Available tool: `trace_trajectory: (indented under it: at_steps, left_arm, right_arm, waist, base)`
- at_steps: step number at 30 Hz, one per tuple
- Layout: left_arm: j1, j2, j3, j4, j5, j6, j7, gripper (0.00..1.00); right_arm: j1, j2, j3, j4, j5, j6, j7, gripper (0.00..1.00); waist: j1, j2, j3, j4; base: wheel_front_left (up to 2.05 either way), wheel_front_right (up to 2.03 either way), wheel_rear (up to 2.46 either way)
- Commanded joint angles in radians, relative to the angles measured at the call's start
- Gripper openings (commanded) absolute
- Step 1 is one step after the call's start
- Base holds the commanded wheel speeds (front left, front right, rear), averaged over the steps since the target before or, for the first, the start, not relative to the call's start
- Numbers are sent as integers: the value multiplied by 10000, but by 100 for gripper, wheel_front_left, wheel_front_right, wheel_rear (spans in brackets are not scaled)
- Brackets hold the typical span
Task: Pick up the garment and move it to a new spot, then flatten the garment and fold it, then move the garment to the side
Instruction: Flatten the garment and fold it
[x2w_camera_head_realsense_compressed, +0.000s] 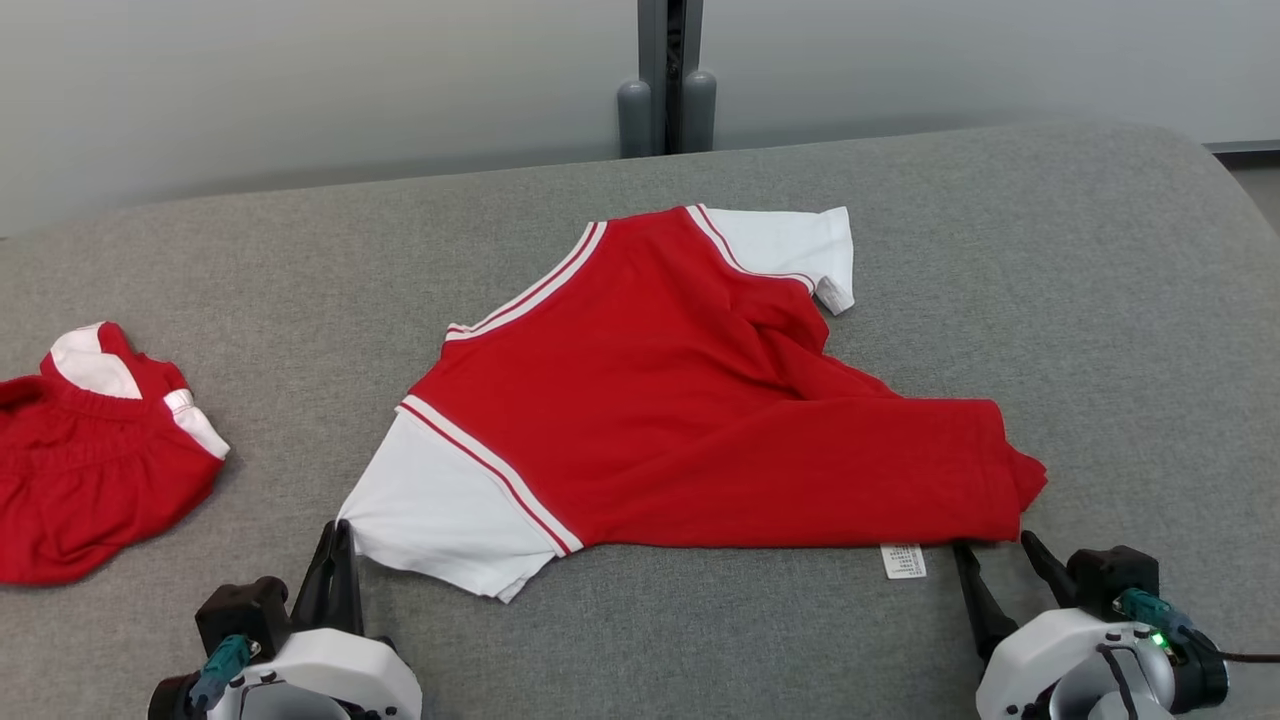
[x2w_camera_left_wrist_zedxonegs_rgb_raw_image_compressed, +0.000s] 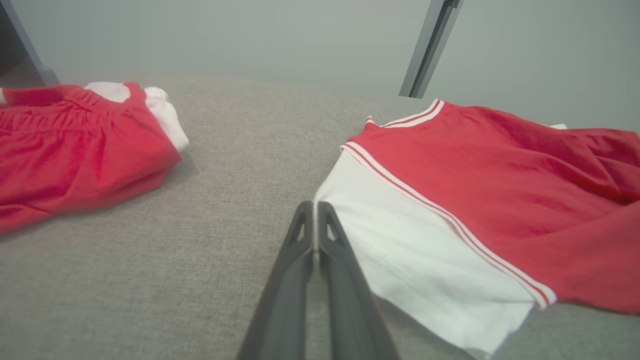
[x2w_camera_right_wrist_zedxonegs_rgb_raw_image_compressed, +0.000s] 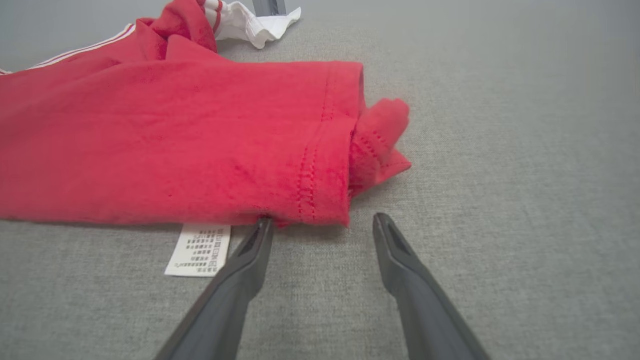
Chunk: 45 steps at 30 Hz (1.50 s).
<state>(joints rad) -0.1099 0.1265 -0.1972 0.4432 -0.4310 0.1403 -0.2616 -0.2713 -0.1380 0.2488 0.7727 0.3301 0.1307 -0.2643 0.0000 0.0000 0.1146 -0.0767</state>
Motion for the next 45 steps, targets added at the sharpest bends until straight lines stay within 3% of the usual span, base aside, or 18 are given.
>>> trace_trajectory:
  at_steps: [1,3,4,5,6,9,10,11,17,30,41,43,44,45]
  left_arm:
    - [-154,76,4,-50,66,-69,-37,0]
    - [-201,75,-9,-85,76,-69,-37,0]
    - [-224,80,-5,-117,82,-79,-37,0]
    - [-235,90,0,-150,93,-102,-37,0]
    - [-231,96,3,-171,103,-111,-37,0]
    - [-227,102,26,-225,110,-103,-37,0]
    - [-223,103,31,-230,102,-96,-37,0]
    - [-223,108,35,-235,102,-96,-37,0]
    - [-168,157,139,-466,113,-155,-37,0]
    - [344,39,673,-3013,-150,-851,-36,0]
    - [791,149,616,-4976,-510,-727,853,0]
    - [905,156,539,-4989,-527,-716,972,0]
    - [937,144,523,-4996,-545,-709,988,0]
    - [995,118,493,-4966,-589,-707,1010,0]
  right_arm:
    - [-104,-75,59,94,-66,4,-6,100]
    - [-231,-86,141,251,-40,4,-6,100]
    - [-293,-117,181,270,-73,4,-6,93]
    - [-324,-121,208,279,-71,4,-6,71]
    - [-331,-112,238,283,-68,4,-6,40]
    - [-406,-137,319,169,-170,4,-6,24]
    - [-416,-134,349,108,-194,4,-6,2]
    - [-401,-128,359,79,-218,4,-6,0]
    - [-120,-272,533,-341,-162,4,-5,0]
    - [1420,-1228,715,-3289,500,4,-6,0]
    - [1578,-2063,1065,-3808,1553,4,505,0]
    - [1560,-1930,1201,-3591,1514,4,658,46]
    - [1543,-1855,1269,-3470,1548,5,646,100]
    - [1529,-1798,1338,-3318,1577,4,620,100]
  waist:
    - [0,0,30,25]
    - [0,0,82,56]
    - [0,0,110,62]
    - [0,0,137,61]
    - [0,0,159,54]
    - [0,0,204,11]
    - [0,0,205,-7]
    - [0,0,196,-26]
    - [0,0,2,-83]
    - [0,0,-620,-393]
    - [0,0,-1014,-586]
    - [0,0,-1043,-575]
    - [0,0,-1048,-564]
    - [0,0,-1047,-549]
  base:
    - [0,0,0]
    - [0,0,0]
    - [0,0,0]
    - [0,0,0]
    - [0,0,0]
    - [0,0,0]
    - [0,0,0]
    - [0,0,0]
    - [0,0,0]
    - [0,0,0]
    - [0,0,0]
    - [0,0,0]
    - [0,0,0]
    - [0,0,0]
